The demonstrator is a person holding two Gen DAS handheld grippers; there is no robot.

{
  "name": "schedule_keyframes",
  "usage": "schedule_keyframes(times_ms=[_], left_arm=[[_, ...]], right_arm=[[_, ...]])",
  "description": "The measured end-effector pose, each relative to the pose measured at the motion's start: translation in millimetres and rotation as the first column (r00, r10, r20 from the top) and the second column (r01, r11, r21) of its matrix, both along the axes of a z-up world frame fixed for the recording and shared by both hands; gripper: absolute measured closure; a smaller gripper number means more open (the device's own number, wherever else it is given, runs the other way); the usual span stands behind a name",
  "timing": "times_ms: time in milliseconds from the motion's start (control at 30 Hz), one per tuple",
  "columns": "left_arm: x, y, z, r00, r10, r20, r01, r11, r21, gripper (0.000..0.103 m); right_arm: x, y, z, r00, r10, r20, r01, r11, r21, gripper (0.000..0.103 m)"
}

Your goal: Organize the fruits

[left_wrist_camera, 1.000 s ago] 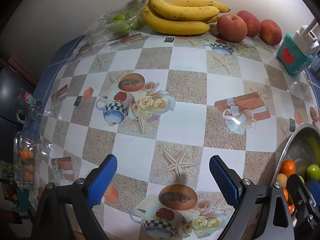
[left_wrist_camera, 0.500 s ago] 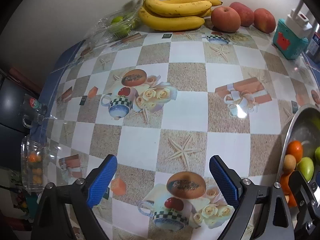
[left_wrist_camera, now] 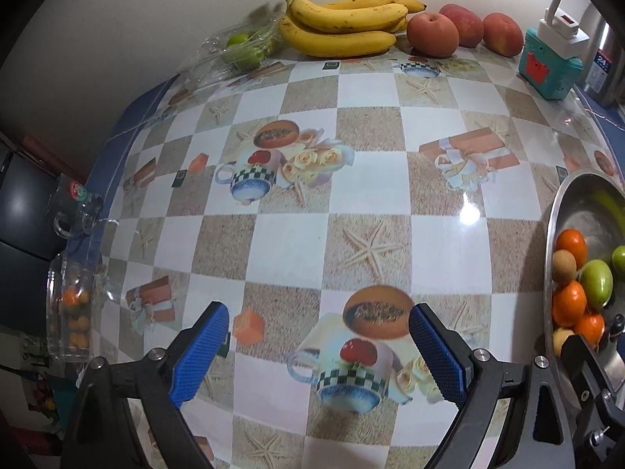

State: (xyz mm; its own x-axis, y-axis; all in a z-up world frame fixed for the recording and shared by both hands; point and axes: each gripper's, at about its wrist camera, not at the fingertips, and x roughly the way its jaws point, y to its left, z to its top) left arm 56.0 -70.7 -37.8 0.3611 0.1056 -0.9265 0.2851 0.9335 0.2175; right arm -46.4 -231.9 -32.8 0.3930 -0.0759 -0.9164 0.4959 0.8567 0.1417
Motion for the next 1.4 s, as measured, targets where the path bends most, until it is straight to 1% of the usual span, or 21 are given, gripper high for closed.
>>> schedule_keyframes(times_ms=[267,600,867,1400], left_arm=[[-15.0,13.7,5.7,1.0,0.001,0.007,-0.001,1.0,-0.016,0.008],[-37.9,24.9,11.6,1.0,-0.019,0.02,0.02,0.999,-0.039,0.008],[-47.6,31.8,17.5,0.999,-0.015,0.03,0.017,0.998,-0.068,0.008],[-63.5,52.4,42.6,0.996,0.006,0.087,0.011,0.983,-0.184,0.008]], right_arm=[[-17.4,6.4,-7.3,1.0,-0.011,-0.021,0.011,1.0,0.015,0.005],[-32.3,12.1,-6.9,0.999,-0.008,-0.032,0.008,1.0,0.013,0.005],[-42.9,13.7,1.1,1.0,-0.015,-0.007,0.015,1.0,0.014,0.005],[-60.4,15.7,25.1,0.997,-0.035,0.065,0.036,0.999,-0.011,0.005]])
